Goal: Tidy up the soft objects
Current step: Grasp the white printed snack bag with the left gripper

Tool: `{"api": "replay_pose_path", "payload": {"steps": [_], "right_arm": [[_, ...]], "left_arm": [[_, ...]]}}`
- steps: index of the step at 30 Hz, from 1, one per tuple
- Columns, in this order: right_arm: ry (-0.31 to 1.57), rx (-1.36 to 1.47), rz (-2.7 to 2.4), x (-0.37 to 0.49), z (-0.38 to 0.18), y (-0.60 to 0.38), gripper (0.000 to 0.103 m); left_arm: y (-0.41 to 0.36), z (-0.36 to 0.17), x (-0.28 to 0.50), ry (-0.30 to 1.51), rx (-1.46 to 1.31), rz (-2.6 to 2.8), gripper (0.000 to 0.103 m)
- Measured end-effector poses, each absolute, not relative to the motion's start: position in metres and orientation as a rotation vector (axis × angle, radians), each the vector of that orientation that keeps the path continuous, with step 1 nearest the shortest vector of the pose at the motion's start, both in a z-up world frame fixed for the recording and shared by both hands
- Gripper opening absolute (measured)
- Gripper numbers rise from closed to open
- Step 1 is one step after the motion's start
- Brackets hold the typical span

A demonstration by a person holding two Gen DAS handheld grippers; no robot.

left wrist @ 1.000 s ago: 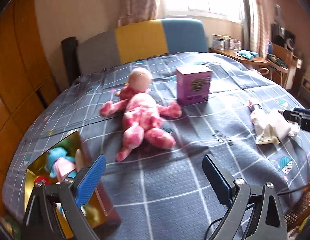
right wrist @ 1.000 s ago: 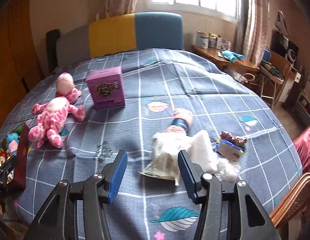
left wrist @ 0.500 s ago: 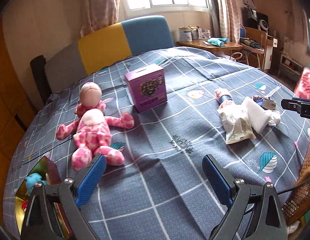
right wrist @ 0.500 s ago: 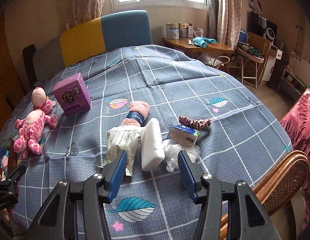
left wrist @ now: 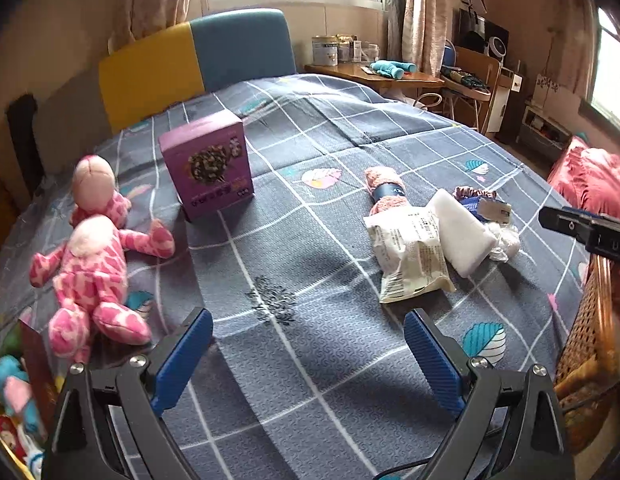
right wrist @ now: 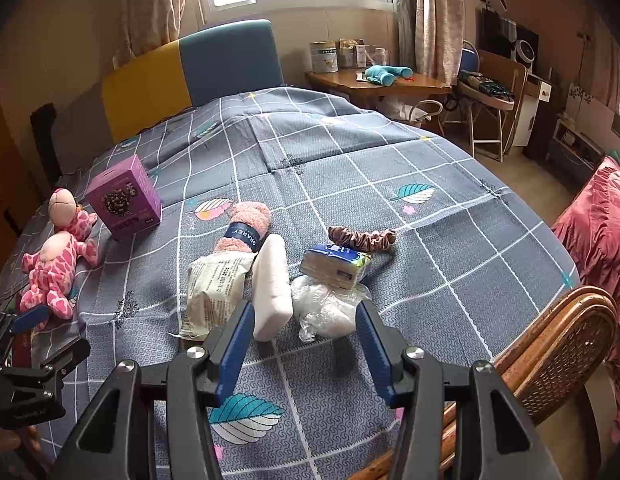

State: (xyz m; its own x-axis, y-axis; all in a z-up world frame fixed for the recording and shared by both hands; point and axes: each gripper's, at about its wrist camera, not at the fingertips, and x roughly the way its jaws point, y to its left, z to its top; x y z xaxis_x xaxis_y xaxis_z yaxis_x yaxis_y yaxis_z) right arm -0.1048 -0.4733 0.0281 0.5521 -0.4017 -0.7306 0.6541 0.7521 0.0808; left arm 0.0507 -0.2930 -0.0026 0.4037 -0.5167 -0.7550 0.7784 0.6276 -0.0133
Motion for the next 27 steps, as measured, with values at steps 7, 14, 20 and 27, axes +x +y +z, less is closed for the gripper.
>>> {"api": "replay_pose_path", "payload": {"steps": [7, 14, 20, 27], "right_arm": [[0.757, 0.396, -0.643, -0.109, 0.024, -0.482, 0.053], [0.773, 0.421, -0.641, -0.113, 0.019, -0.487, 0.053], [0.776, 0.434, -0.654, -0.119, 0.02, -0.495, 0.053], [0.788, 0.448, -0.659, -0.121, 0.017, -0.501, 0.053]], "left_arm": [[-0.332, -0.017, 0.063, 0.96, 0.258, -0.987, 0.073], [-0.389, -0.031, 0.057, 1.013, 0.273, -1.05, 0.086], [-0.429, -0.054, 0.061, 1.042, 0.313, -1.029, 0.09], [-0.436, -0.073, 0.068, 1.078, 0.26, -1.044, 0.057]]}}
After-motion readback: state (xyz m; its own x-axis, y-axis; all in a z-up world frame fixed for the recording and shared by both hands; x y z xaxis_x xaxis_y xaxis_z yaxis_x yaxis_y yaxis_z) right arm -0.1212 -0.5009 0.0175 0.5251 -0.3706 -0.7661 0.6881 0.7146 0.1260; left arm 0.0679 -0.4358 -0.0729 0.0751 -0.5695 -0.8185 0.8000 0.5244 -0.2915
